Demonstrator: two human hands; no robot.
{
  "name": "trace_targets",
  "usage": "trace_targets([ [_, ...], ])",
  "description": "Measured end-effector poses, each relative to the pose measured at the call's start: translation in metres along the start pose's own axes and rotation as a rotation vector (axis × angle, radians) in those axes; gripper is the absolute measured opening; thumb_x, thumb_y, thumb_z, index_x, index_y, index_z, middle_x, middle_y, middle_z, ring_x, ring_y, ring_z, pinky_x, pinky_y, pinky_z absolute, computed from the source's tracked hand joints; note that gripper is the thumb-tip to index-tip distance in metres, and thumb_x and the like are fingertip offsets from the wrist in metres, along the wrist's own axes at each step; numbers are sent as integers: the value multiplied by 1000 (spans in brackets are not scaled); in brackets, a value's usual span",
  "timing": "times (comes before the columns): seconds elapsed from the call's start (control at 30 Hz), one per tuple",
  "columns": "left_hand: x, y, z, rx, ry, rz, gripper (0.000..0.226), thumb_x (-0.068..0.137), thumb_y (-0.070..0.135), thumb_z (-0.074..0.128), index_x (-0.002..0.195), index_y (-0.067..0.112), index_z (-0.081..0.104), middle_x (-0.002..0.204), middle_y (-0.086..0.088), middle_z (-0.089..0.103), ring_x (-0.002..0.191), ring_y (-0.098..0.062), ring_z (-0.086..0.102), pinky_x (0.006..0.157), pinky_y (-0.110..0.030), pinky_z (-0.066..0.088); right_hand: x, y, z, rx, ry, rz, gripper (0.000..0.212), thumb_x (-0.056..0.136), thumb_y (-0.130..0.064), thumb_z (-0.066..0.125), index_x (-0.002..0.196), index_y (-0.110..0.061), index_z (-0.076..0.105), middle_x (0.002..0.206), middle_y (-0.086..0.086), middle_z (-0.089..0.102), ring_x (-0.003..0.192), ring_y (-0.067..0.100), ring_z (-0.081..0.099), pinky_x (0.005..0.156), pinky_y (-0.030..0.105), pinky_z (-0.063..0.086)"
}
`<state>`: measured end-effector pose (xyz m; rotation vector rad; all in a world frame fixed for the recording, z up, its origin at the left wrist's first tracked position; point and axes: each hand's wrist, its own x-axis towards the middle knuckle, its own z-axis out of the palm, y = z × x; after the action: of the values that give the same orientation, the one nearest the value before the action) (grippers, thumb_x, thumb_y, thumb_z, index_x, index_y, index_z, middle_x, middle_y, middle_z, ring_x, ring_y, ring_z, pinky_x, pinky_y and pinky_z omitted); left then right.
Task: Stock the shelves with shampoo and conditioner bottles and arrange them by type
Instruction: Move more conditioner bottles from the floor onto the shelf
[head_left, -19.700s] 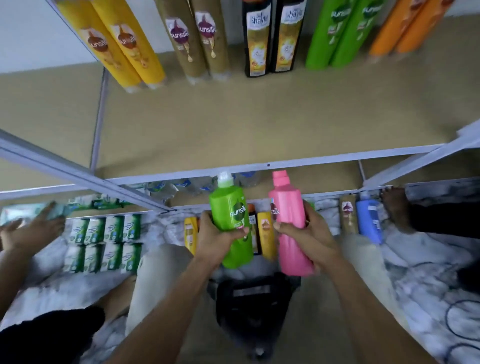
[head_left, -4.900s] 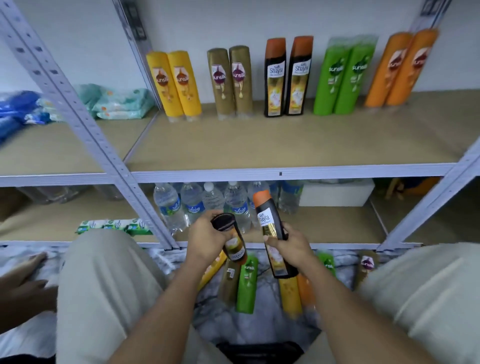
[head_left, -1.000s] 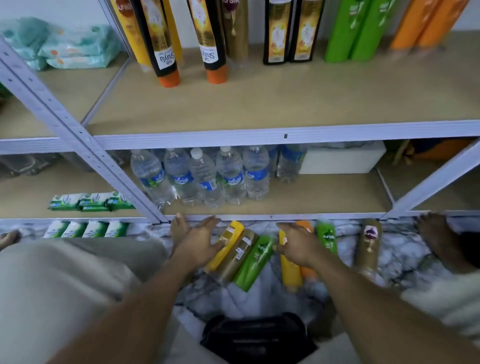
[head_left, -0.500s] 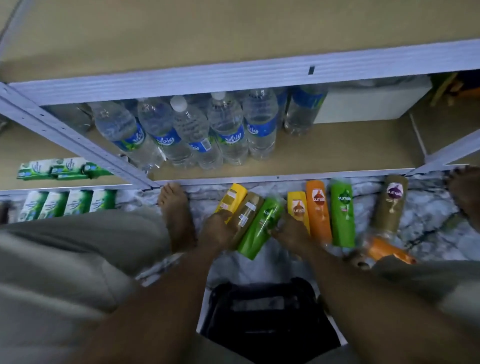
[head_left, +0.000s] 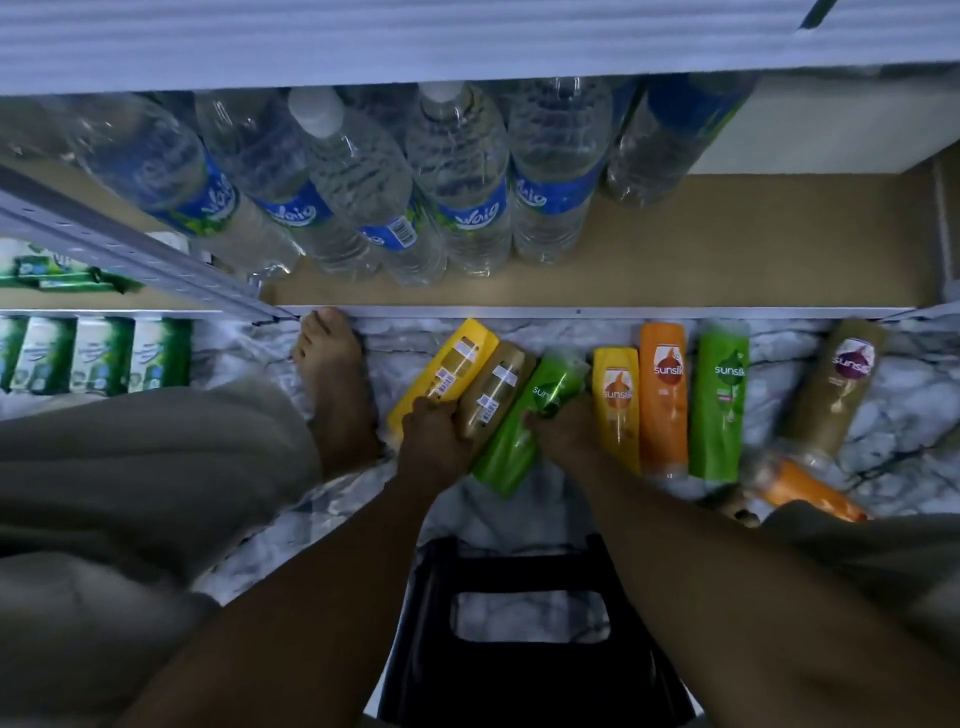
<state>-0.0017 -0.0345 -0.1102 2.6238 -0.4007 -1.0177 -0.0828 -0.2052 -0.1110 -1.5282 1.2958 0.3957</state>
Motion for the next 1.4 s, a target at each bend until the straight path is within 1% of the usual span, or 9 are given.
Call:
trace_targets([
  [0.1,-2,2,6,-17,-14,-43,62,67,32,82,123,14,62,119,-18,51,102,-41,55,93,-44,48,4,-1,2,15,-28,37,46,78,-22,87,117,-6,68,120,14,71,111,32,67,95,44,56],
  [0.33,-8,11,14,-314,-19,-9,50,71,8,81,101,15,42,81,7,53,69,-6,52,61,-28,36,7,0,7,127,34,70,61,74,-14,87,127,-9,58,121,11,68,108,31,66,89,42,57],
  [0.43,-2,6,22,-300,-80,4,37,68,32,75,92,8,60,84,-7,68,76,-22,65,66,-37,52,2,-4,2,148,28,21,71,79,-9,82,139,-11,44,119,9,62,109,32,64,85,43,57],
  [0.57,-4,0,23,-342,-157,-11,38,74,25,73,103,3,64,97,-20,71,90,-29,67,79,-45,57,-3,-10,-11,124,-3,-59,58,80,-7,81,127,-14,47,116,7,62,104,26,61,87,40,52],
  [0.7,-8,-11,25,-425,-154,17,65,62,45,67,118,12,61,99,-12,70,93,-30,68,77,-52,58,-15,-17,-34,114,3,-177,56,83,-7,77,130,-18,50,107,-1,59,101,22,59,83,33,47],
  [1.07,-81,65,-91,-469,-108,142,59,76,4,76,124,14,45,83,2,58,64,-4,57,55,-18,48,-78,-42,-101,152,45,-417,57,84,-39,80,134,-26,55,118,2,68,102,23,67,91,40,56],
  [1.17,-113,82,-126,-408,-70,185,56,73,22,74,123,14,50,89,2,61,88,-21,63,74,-30,55,-100,-53,-120,150,36,-467,54,85,-41,79,132,-29,55,110,1,70,93,21,69,76,31,55],
  [1.27,-159,102,-163,-270,-48,227,43,95,22,69,128,27,42,84,16,35,88,-7,36,62,-16,27,-125,-61,-139,141,28,-502,55,76,-52,81,123,-41,54,103,-2,72,86,20,71,74,35,58],
  [1.4,-191,105,-178,-351,78,266,47,94,22,70,134,24,47,88,15,43,76,1,41,60,0,34,-155,-75,-164,101,12,-569,61,74,-41,86,125,-32,54,117,-1,69,94,22,70,83,42,59],
])
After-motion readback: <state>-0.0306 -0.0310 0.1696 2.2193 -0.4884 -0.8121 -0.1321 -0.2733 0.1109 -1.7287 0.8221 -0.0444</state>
